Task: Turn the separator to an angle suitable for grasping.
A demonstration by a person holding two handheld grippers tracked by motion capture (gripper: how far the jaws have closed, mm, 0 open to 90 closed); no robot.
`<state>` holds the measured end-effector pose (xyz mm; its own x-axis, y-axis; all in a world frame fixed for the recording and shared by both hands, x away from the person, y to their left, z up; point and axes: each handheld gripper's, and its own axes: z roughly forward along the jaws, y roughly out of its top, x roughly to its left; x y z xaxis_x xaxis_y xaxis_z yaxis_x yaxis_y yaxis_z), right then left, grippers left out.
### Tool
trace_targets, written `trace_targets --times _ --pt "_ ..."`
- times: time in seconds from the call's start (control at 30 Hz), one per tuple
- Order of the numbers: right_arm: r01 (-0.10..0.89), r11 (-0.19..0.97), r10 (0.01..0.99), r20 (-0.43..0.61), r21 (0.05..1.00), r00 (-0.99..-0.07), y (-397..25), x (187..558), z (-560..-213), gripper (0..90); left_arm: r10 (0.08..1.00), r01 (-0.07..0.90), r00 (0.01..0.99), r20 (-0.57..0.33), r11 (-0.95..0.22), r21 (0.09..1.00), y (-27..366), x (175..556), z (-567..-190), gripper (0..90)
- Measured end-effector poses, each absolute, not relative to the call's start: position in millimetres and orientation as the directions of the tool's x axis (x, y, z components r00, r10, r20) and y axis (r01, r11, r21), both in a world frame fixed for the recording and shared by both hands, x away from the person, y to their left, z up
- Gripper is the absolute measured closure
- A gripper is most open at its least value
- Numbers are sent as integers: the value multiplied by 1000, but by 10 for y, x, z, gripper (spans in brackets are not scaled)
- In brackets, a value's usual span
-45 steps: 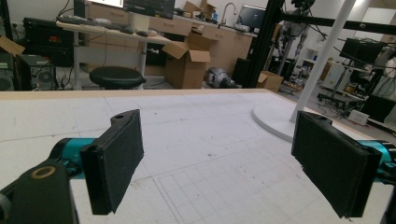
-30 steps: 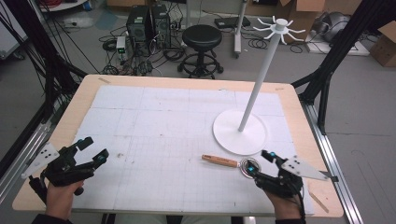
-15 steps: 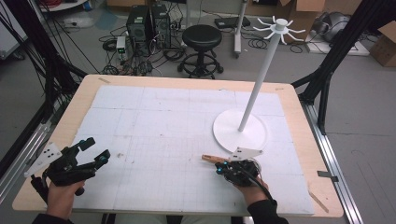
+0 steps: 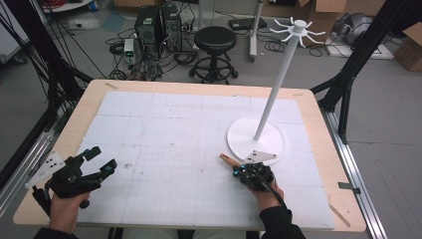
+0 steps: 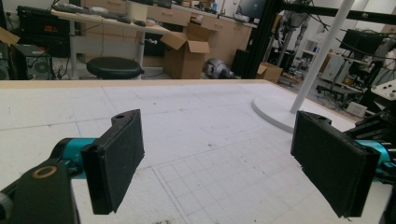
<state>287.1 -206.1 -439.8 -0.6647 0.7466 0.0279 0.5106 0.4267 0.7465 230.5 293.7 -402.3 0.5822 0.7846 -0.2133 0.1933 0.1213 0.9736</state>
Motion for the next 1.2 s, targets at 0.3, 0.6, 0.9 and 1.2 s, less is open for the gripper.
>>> trace_targets --times 0.3,0.6,0.9,1.2 --pt "447 290 777 64 846 -626 -2249 2784 -4154 608 786 194 578 -219 128 973 2949 2301 -4025 176" --pt "373 213 825 38 903 -564 -2544 2562 -3949 219 783 190 583 -219 131 973 2934 2293 -4021 175" --pt "306 136 830 60 942 -555 -2813 2278 -3880 163 776 186 594 -212 124 975 2926 2300 -4020 167" --pt "297 115 832 72 948 -551 -2860 2269 -3868 163 776 186 593 -213 126 974 2929 2290 -4019 167"
